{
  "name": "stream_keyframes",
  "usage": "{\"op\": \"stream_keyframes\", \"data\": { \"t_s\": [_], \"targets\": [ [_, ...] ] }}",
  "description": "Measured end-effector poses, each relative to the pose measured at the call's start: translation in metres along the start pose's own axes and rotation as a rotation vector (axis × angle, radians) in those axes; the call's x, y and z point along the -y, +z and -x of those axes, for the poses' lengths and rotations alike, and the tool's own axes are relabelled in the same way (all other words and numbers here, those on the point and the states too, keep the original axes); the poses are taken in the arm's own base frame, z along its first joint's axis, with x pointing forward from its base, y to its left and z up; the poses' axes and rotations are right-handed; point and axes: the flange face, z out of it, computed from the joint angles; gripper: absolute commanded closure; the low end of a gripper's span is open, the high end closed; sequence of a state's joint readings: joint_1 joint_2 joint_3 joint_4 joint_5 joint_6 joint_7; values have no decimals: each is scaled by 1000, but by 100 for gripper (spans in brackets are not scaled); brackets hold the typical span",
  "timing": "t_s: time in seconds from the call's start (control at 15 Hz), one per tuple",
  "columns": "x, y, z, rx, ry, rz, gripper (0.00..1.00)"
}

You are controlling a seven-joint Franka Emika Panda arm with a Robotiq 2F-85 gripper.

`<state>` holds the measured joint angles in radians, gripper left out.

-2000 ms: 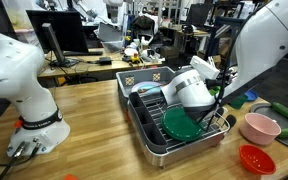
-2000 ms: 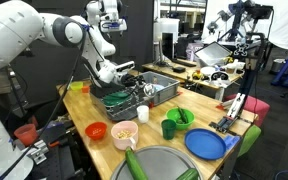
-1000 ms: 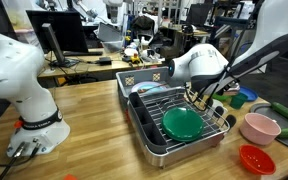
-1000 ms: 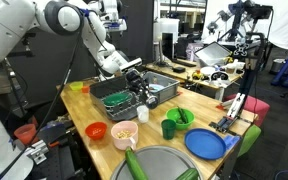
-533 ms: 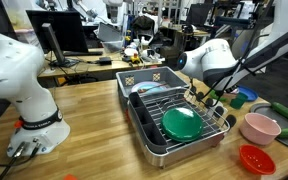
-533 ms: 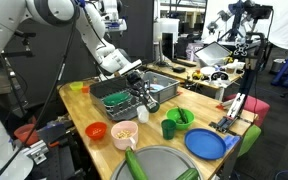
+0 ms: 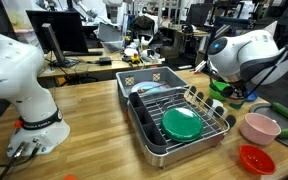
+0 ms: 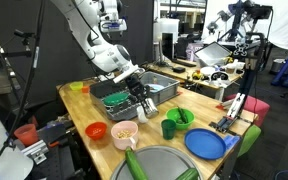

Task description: Pour the contents in the silver jug into the white mug

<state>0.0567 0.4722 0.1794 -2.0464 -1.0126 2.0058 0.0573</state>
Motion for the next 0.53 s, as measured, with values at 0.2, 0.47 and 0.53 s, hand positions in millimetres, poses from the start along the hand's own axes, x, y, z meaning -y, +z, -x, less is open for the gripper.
{"op": "stream_keyframes", "data": {
  "t_s": [0.2, 0.47, 0.53],
  "targets": [
    [8, 16, 18, -126, 93, -49, 96],
    [22, 40, 35, -284, 214, -126, 96],
    [26, 47, 39, -309, 238, -140, 96]
  ]
}}
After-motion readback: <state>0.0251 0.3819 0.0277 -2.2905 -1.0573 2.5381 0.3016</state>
